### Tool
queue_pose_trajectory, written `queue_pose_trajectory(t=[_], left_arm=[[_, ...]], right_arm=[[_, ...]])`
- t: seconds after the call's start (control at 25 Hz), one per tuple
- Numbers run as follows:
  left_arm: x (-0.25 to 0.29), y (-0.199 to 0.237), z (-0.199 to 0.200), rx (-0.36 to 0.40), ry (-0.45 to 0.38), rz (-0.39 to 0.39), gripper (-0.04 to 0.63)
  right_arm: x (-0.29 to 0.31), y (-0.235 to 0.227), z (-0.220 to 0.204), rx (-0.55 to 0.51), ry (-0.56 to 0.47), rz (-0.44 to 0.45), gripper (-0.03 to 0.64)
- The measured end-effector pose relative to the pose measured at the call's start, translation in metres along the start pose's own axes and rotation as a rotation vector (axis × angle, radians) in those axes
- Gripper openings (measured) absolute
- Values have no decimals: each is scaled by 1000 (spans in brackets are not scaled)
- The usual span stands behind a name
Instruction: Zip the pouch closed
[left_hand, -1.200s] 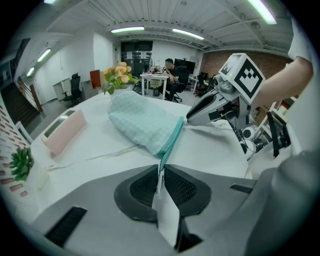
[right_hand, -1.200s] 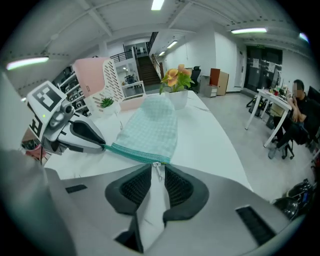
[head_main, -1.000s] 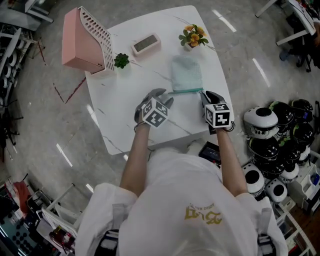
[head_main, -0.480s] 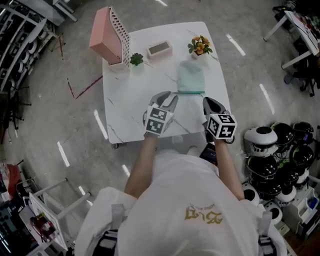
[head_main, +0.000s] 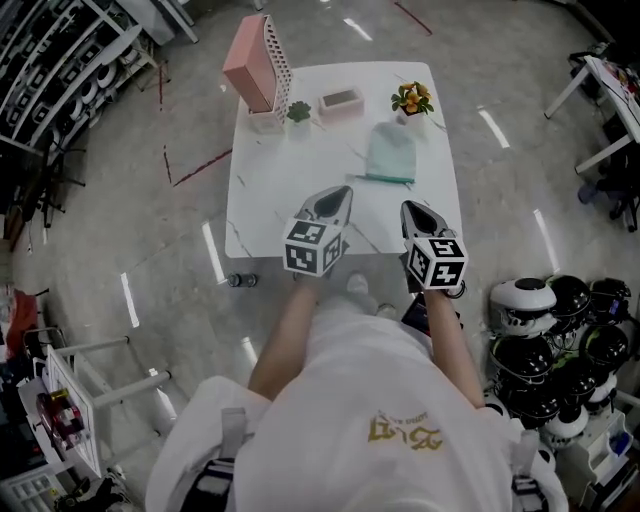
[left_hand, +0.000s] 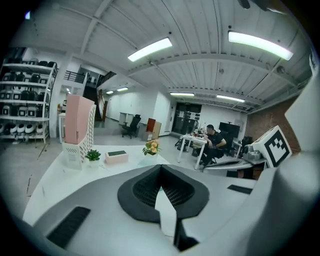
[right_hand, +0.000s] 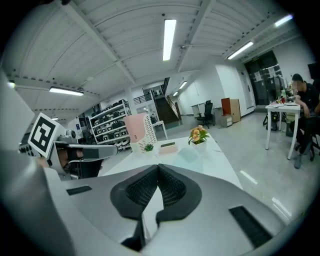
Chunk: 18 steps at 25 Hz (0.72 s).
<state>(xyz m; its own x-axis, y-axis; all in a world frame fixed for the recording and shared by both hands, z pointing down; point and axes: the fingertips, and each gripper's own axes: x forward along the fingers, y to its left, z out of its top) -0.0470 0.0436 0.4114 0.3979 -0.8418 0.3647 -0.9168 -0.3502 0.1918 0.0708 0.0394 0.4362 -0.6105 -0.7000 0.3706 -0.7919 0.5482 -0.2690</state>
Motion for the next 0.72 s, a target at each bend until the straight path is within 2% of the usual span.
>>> queue_pose_trajectory(t=[0.16,0.56,0.72], left_arm=[[-20,-6,-4,1,-23,46,15],[-38,-22,-13,-47,-44,69,15],[-34,-23,-13,-5,-27,87,15]], right_arm=[[-16,8,6,-36,-27,14,12],[-44,-1,1,-68,-33,-4,12],[-49,-9,7,-117,-36,-21,12]])
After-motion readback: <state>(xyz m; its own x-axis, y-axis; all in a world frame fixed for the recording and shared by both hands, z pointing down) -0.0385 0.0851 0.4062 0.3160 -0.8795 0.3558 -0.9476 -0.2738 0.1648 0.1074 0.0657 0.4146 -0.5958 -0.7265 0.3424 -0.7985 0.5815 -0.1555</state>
